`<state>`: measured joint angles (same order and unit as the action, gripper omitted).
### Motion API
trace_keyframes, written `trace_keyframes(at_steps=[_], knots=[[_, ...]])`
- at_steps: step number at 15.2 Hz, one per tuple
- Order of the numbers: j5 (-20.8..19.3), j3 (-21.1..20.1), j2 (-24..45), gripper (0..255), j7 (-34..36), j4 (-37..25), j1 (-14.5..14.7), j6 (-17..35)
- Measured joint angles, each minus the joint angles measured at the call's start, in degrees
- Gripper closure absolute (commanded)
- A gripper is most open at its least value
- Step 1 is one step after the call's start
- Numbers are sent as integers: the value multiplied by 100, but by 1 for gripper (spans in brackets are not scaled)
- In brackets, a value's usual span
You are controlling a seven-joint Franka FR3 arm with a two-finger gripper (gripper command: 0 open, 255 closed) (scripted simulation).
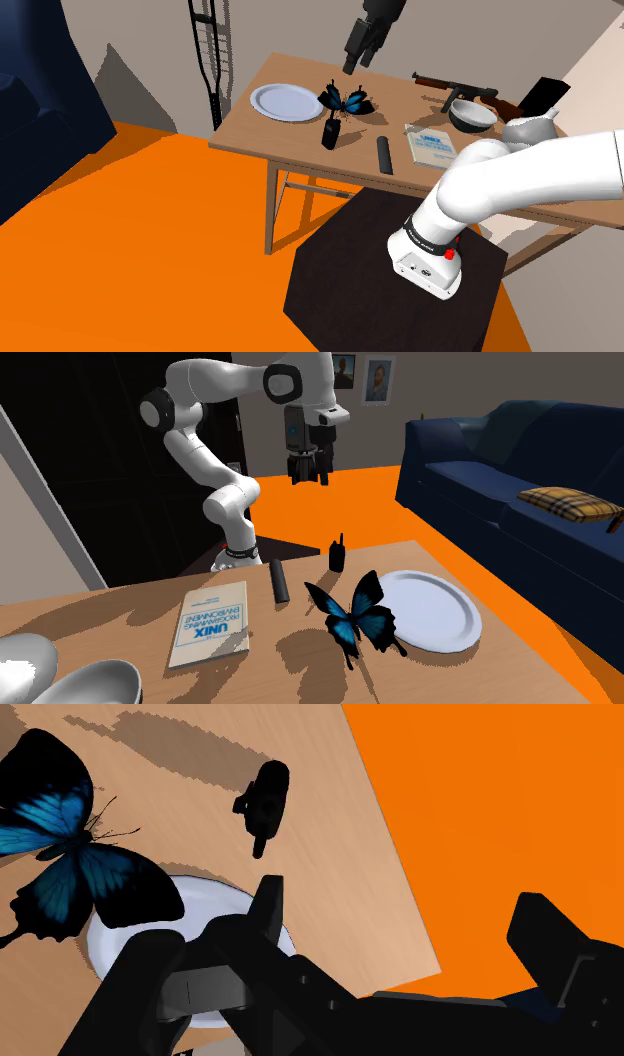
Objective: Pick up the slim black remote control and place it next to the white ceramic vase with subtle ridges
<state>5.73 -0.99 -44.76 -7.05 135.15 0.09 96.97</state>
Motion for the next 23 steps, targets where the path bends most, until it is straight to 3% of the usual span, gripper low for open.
trace_keyframes(at_steps=[3,8,23], knots=[[-14,43,74,0,138,82,-119,72],[-79,227,338,0,655,543,-587,463],[-384,903,871,0,2233,2170,-2195,1582]])
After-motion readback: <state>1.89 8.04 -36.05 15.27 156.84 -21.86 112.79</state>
